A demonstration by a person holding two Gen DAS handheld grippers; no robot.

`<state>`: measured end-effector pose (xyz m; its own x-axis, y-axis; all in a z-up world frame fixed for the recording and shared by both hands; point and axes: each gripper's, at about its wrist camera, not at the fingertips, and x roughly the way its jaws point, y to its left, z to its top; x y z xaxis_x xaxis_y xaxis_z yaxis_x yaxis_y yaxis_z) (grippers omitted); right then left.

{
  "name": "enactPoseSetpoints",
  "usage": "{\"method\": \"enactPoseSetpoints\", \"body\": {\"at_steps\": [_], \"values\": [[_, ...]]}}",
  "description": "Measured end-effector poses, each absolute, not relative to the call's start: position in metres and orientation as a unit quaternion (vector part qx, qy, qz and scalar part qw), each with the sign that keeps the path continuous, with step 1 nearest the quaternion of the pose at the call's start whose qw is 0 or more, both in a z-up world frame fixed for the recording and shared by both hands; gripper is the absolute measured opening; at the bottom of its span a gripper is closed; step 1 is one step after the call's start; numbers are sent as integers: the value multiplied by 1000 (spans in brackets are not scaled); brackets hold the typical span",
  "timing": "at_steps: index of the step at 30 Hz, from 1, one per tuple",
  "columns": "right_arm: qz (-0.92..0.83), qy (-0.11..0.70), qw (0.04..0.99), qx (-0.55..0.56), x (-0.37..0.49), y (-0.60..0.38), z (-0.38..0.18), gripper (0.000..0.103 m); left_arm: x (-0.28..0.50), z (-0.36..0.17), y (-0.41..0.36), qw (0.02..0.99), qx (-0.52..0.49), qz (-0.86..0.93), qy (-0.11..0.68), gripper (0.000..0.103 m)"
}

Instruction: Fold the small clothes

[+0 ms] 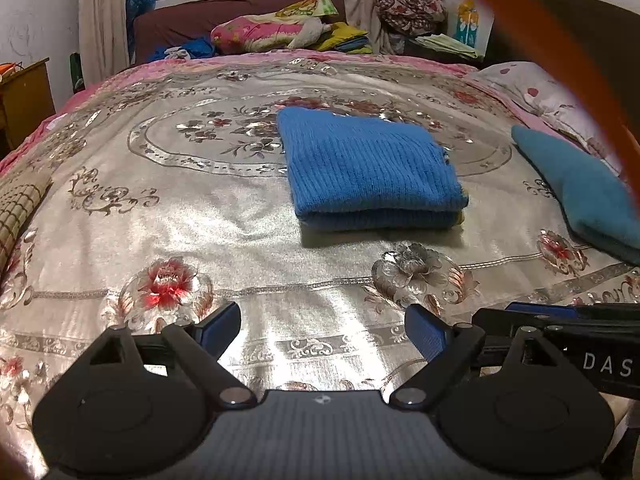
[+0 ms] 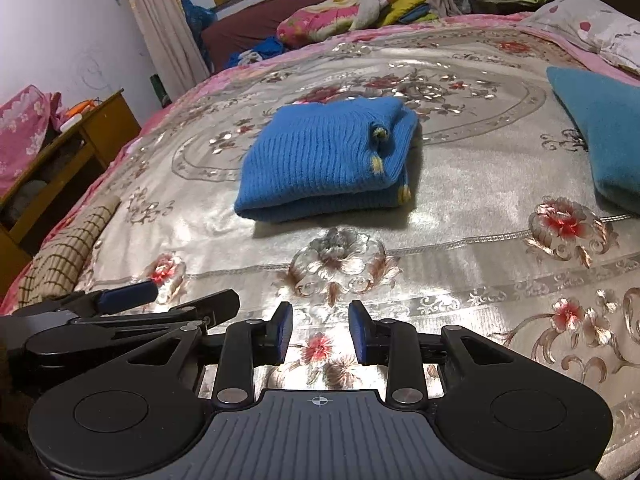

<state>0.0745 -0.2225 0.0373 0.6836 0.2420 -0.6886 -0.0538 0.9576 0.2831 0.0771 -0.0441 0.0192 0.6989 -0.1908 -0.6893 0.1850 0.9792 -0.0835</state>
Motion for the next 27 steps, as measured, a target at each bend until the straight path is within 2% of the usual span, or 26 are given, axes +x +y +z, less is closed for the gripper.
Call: {"method": "enactPoseSetpoints", "body": {"at_steps": [27], "values": [[84, 391, 908, 126, 68, -219, 35, 31, 64, 21, -44, 927, 9, -86, 366, 94]]}}
